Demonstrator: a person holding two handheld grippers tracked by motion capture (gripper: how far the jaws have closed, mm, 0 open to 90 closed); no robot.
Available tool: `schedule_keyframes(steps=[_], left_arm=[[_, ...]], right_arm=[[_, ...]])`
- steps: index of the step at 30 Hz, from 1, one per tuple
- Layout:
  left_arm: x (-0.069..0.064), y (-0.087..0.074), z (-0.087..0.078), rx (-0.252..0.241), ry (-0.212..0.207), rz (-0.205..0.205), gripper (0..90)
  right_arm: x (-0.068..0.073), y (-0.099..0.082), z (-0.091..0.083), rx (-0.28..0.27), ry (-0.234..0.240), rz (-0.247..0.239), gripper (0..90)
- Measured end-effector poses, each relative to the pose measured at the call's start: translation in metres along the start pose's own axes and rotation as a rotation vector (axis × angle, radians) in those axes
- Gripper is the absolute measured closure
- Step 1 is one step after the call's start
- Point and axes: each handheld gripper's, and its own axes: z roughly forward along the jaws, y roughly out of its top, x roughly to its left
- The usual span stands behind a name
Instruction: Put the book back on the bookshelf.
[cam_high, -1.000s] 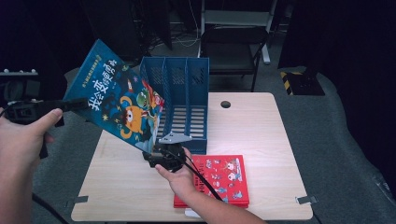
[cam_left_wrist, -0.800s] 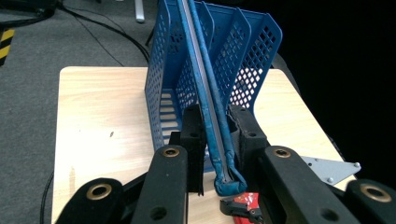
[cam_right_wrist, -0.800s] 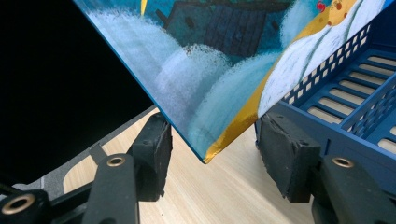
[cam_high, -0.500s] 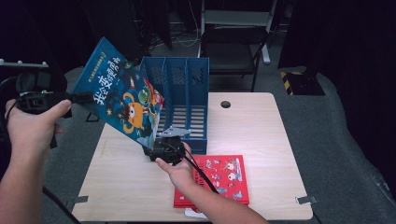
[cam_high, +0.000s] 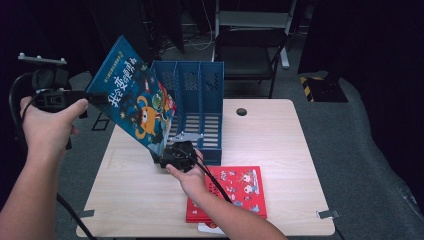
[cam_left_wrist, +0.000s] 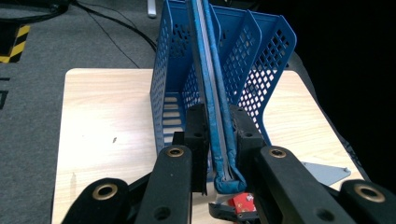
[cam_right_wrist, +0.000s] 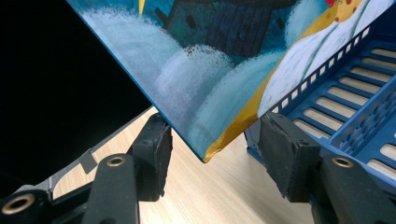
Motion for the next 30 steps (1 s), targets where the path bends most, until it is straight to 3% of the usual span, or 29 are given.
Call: schedule_keyframes(steps=[15,22,26,30], left_arm=[[-0.007,0.014,0.015,0.03,0.041,-0.028,80.9],[-0.006,0.021,0.019,0.033,0.048,-0.066,81.3],[-0.007,0.023,0.023,0.039,0.053,-0.077,81.7],[-0.005,0.023,0.029,0.04,0.057,-0.095,82.1]], right_arm=[[-0.01,0.002,0.007,-0.009,0.006,0.027,44.6],[-0.013,0.005,0.01,-0.018,-0.01,0.012,44.9],[-0.014,0.007,0.011,-0.023,-0.044,-0.01,44.8],[-0.011,0.009,0.012,-0.006,-0.08,-0.087,45.2]])
